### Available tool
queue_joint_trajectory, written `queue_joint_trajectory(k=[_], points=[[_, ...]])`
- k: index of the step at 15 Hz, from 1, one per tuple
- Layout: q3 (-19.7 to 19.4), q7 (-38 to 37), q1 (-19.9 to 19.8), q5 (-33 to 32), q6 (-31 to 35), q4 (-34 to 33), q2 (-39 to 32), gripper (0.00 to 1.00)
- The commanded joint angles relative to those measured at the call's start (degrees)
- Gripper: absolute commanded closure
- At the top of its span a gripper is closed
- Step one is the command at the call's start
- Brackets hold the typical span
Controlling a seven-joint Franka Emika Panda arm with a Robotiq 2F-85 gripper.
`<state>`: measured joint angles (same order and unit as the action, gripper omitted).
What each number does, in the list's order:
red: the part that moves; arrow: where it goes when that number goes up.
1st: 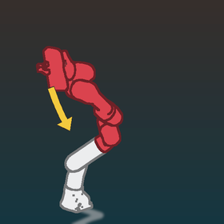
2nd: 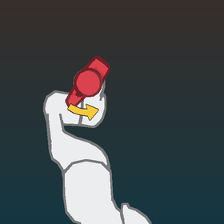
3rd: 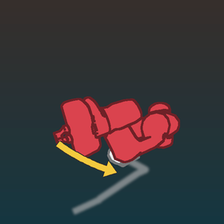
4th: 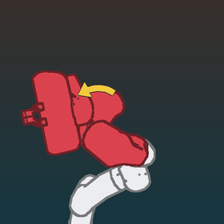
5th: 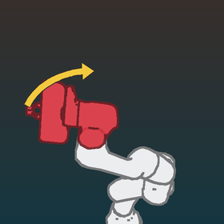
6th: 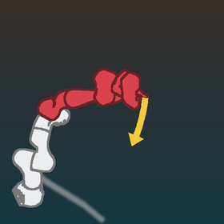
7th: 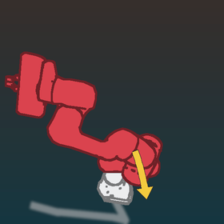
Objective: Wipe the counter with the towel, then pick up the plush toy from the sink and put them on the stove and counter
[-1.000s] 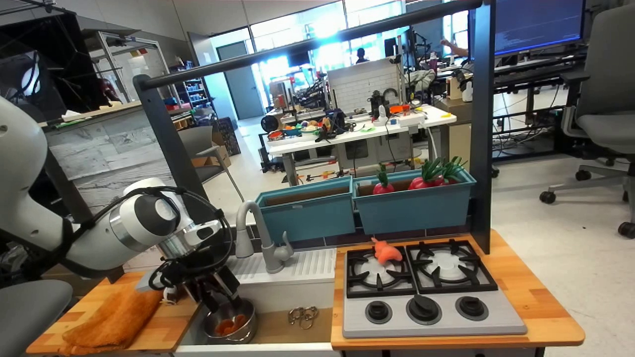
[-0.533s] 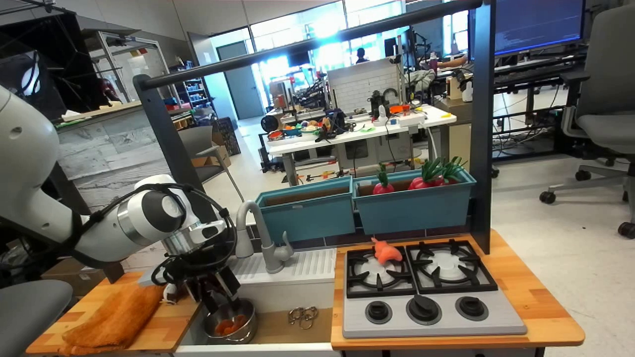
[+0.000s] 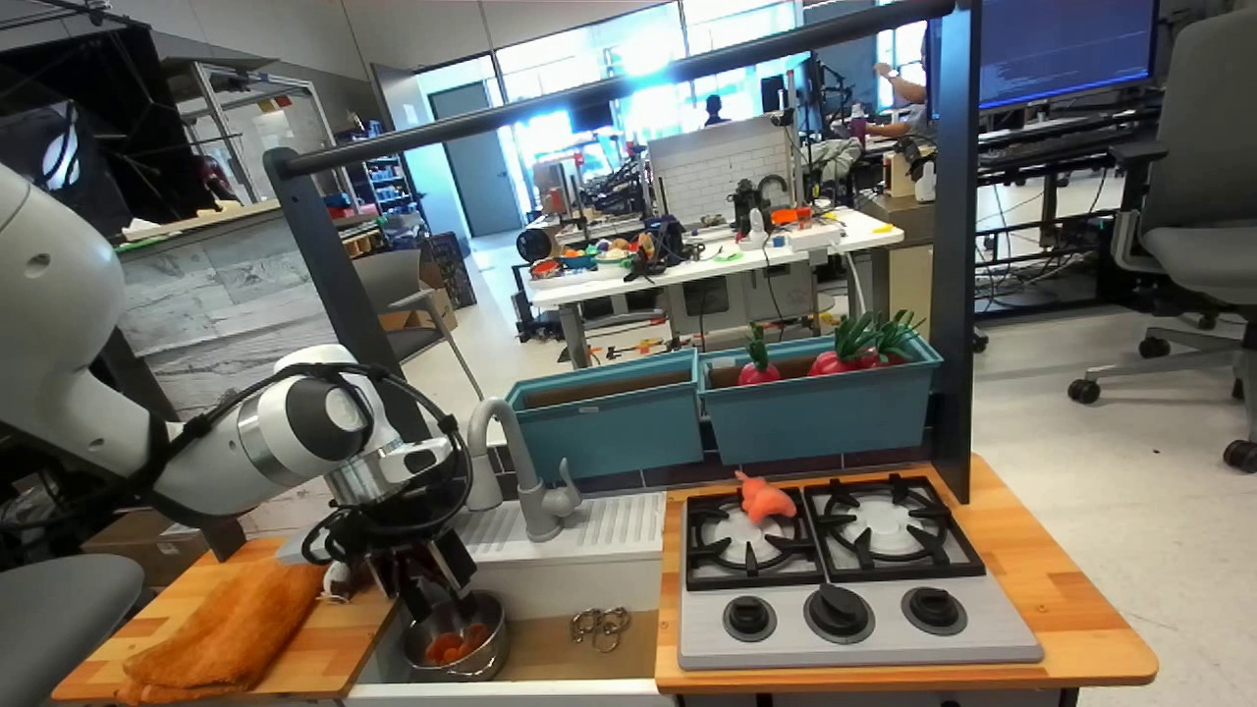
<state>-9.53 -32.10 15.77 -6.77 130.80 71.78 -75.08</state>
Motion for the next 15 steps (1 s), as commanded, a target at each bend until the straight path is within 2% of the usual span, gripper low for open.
queue_joint_trajectory(k=[1,5,6,7,9,15], points=[[-0.1,-0.2,-0.6,0.6,-1.8,-2.6,-3.4,0.0],[-1.0,-1.3,-0.5,0.3,-3.4,-3.2,-4.4,0.0],[-1.6,-1.7,-0.4,0.0,-3.1,-2.5,-4.1,0.0],[-0.8,-0.4,-0.4,0.2,-2.9,-1.0,-0.7,0.0],[-1.1,-0.8,-0.5,0.2,-3.0,-1.0,-2.1,0.0],[-1.0,-0.9,0.1,0.1,1.8,-0.5,-2.3,0.0]])
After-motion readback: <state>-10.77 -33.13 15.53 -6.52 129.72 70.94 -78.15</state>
